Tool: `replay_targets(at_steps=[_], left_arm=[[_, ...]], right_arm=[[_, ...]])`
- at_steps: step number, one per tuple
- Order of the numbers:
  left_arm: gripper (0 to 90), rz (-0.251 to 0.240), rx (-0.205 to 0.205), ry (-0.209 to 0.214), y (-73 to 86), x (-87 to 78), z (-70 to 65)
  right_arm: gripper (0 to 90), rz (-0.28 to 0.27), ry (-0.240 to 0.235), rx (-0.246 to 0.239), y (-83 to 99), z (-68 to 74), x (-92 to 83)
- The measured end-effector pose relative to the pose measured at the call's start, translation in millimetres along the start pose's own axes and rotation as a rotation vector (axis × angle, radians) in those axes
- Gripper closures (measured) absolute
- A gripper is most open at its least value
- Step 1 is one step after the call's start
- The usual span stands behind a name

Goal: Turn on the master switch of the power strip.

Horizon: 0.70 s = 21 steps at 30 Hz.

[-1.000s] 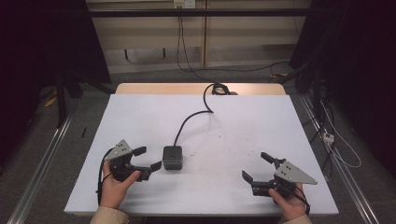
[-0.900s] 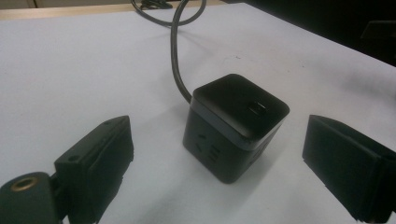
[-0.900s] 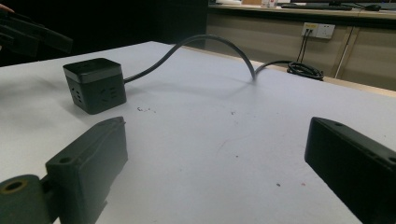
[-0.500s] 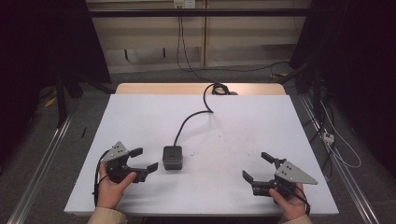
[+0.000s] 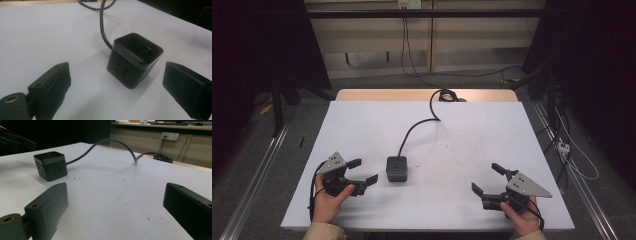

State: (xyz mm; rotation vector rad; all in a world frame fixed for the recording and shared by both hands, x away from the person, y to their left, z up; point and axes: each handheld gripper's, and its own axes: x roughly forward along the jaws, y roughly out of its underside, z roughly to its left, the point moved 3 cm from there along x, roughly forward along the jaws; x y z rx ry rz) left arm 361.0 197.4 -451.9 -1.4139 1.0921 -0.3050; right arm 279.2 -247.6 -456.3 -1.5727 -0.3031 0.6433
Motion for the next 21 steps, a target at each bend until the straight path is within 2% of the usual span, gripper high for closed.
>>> replay_targets(at_steps=[11, 21], left_arm=[[7.0, -0.002, -0.017, -0.021, 4.0, -3.4, 7.3], [6.7, -0.003, -0.021, -0.033, 4.1, -3.6, 8.7]], right_arm=[[5.2, 0.0, 0.002, 0.001, 0.1, -0.5, -0.7], [5.2, 0.002, 0.003, -0.001, 0.3, -0.7, -0.7]])
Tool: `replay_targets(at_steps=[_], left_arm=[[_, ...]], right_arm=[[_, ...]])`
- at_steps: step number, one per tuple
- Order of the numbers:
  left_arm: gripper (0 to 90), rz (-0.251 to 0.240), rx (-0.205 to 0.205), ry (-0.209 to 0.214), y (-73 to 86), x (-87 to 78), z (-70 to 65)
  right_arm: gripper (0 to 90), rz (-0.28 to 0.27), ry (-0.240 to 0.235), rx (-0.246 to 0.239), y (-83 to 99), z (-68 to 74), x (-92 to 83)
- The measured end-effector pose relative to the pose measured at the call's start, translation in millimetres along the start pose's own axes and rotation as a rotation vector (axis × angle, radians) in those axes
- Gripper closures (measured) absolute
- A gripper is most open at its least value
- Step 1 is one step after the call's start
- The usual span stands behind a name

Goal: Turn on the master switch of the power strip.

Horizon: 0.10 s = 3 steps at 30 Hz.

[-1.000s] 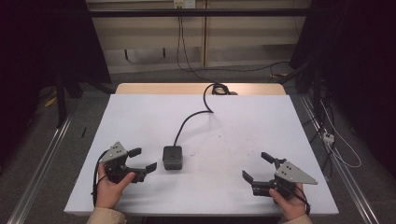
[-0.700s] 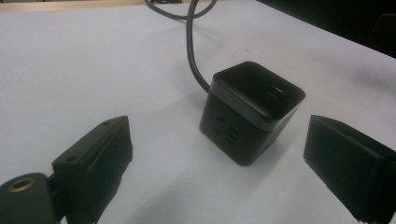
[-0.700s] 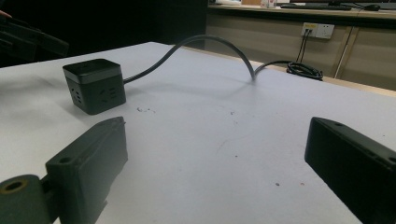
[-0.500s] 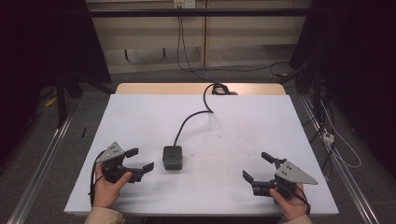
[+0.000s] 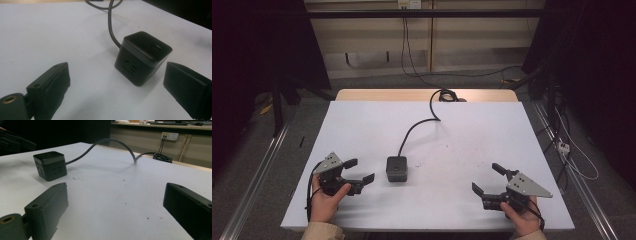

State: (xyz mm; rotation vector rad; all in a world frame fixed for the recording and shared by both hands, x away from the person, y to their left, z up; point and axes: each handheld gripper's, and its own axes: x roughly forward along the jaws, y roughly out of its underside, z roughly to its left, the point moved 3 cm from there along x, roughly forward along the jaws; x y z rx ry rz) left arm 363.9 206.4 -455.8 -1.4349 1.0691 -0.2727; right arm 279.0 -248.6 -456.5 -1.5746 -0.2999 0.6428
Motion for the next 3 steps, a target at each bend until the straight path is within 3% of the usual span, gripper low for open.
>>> replay_targets(at_steps=[3], left_arm=[[6.7, 0.004, -0.003, -0.007, 0.2, 0.4, 0.8]], right_arm=[[5.2, -0.002, -0.002, 0.0, 0.1, -0.2, -0.1]])
